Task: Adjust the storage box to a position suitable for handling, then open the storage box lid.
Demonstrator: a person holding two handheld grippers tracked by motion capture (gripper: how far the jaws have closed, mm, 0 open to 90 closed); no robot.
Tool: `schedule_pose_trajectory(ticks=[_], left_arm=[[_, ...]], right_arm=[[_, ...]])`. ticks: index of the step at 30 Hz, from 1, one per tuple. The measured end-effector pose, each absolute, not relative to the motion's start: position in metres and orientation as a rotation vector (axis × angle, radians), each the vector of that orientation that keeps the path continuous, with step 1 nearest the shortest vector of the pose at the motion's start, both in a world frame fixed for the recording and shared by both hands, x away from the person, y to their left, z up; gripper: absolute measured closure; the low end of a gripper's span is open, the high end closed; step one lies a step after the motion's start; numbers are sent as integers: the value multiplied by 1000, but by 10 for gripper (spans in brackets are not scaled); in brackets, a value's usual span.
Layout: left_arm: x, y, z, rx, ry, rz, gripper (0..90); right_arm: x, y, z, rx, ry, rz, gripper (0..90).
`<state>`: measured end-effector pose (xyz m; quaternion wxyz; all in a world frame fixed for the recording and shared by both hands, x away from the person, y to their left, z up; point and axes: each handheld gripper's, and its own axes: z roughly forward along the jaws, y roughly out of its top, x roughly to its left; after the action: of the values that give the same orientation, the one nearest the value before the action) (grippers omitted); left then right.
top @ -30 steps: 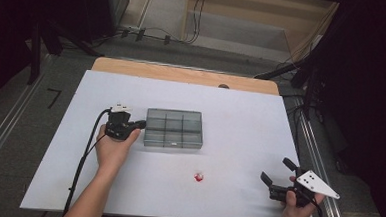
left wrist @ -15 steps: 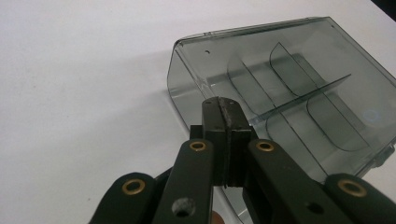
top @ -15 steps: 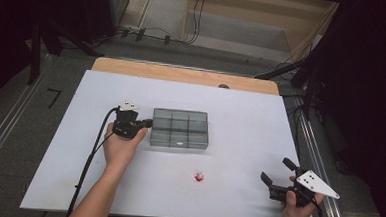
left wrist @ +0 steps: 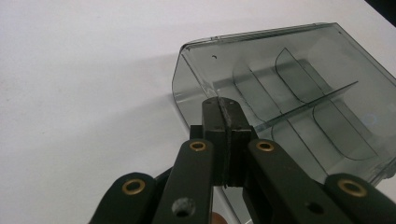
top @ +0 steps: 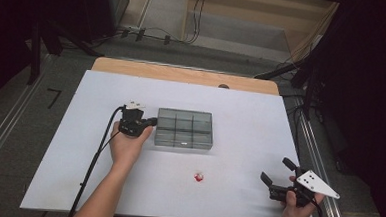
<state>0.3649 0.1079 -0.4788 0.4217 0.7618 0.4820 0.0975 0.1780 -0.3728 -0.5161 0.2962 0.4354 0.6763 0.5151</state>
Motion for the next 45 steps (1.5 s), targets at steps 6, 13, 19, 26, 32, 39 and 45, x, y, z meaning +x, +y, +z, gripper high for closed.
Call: schedule_pose_trajectory(ticks=[6, 13, 19, 26, 32, 39, 45], left_arm=[[365, 107, -480, 1906, 1197, 253, 900], [357, 111, -477, 1894, 1159, 313, 761], [345, 124, -466, 1818, 1067, 353, 606], [326, 141, -455, 1768, 992, 342, 301], [313, 155, -447, 1737, 953, 346, 113], [297, 166, -446, 1736, 911, 362, 0], [283, 176, -455, 1750, 882, 367, 0]], right_arm=[[178, -372, -516, 1158, 1801, 1370, 0], [179, -372, -516, 1156, 1802, 1363, 0], [178, -371, -516, 1161, 1803, 1355, 0], [179, -371, -516, 1163, 1802, 1351, 0], [179, -371, -516, 1157, 1807, 1346, 0], [179, -371, -516, 1159, 1809, 1348, 0], [180, -372, -516, 1163, 1832, 1373, 0]])
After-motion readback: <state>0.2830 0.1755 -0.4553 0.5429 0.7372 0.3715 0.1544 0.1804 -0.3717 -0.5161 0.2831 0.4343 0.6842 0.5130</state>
